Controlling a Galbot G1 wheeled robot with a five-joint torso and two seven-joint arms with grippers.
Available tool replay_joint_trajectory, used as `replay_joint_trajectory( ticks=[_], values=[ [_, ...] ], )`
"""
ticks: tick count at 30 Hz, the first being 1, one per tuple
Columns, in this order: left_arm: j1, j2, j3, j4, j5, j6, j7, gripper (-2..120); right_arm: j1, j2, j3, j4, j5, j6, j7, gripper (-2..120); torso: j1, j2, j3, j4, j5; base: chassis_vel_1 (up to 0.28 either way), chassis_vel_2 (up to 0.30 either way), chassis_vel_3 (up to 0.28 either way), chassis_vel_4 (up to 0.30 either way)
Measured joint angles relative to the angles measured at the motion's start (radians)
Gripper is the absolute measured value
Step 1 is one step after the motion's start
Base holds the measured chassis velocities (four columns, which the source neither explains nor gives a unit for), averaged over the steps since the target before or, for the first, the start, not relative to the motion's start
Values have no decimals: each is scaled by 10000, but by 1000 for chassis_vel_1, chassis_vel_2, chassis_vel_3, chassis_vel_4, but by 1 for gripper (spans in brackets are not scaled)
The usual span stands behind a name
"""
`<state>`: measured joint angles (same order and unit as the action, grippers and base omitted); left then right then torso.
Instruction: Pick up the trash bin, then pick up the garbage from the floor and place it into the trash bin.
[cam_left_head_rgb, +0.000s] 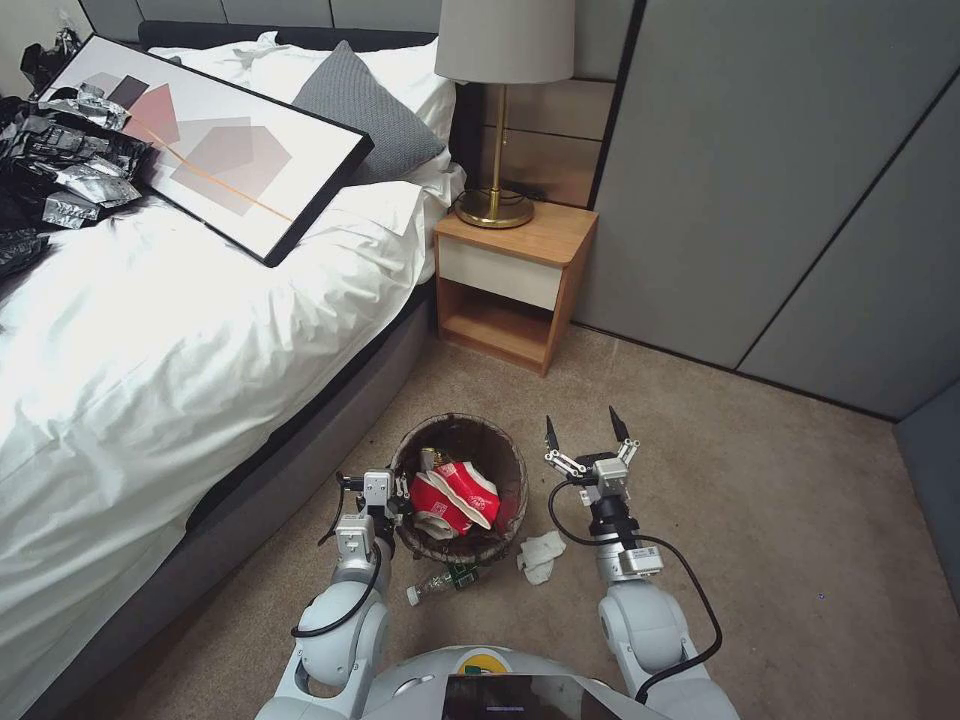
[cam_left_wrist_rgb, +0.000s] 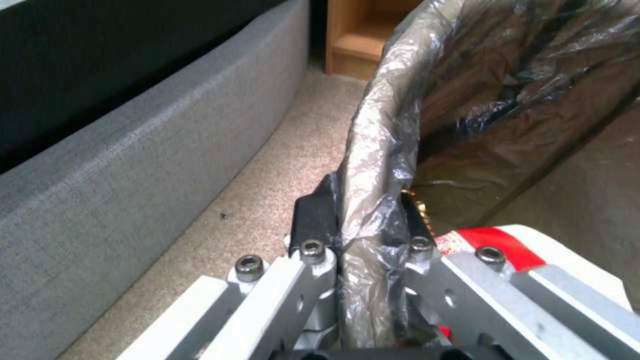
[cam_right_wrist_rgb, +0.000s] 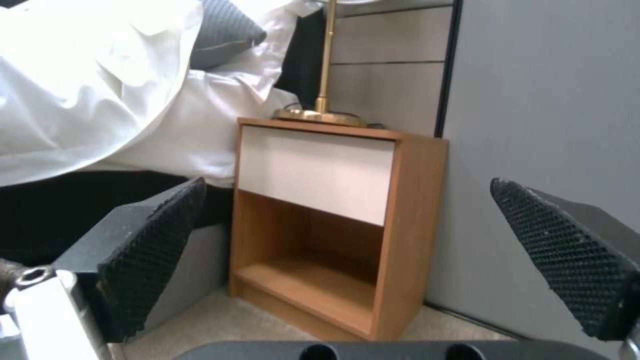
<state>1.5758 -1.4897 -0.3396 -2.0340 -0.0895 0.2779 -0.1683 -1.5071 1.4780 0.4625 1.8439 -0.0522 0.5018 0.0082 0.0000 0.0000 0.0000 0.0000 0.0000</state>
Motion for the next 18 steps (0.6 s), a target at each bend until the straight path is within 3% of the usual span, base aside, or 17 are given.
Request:
replay_joint_trajectory(
  ticks=[6, 10, 13, 14, 17, 18],
  values=[
    [-20, 3, -58, -16, -17, 6, 0, 5, 117, -17, 39, -57, -159, 26, 44, 100, 0, 0, 0, -1, 0, 0, 0, 0, 0],
    [-36, 14, -143, -45, -57, 13, -5, 5, 202, -69, -42, -105, -162, -543, 434, 100, 0, 0, 0, 0, 0, 0, 0, 0, 0],
    [-71, 33, -262, -84, -106, 22, -6, 5, 350, -228, -204, -169, 431, -2025, 948, 100, 0, 0, 0, -1, 0, 0, 0, 0, 0],
    [-71, 33, -262, -84, -106, 22, -6, 5, 350, -228, -204, -169, 431, -2025, 948, 100, 0, 0, 0, -1, 0, 0, 0, 0, 0],
    [-87, 53, -364, -114, -143, 29, -7, 5, 689, -435, -367, -403, 1204, -4054, 1441, 100, 0, 0, 0, 0, 0, 0, 0, 0, 0],
    [-87, 53, -364, -114, -143, 29, -7, 5, 689, -435, -367, -403, 1204, -4054, 1441, 100, 0, 0, 0, 0, 0, 0, 0, 0, 0]
  ],
)
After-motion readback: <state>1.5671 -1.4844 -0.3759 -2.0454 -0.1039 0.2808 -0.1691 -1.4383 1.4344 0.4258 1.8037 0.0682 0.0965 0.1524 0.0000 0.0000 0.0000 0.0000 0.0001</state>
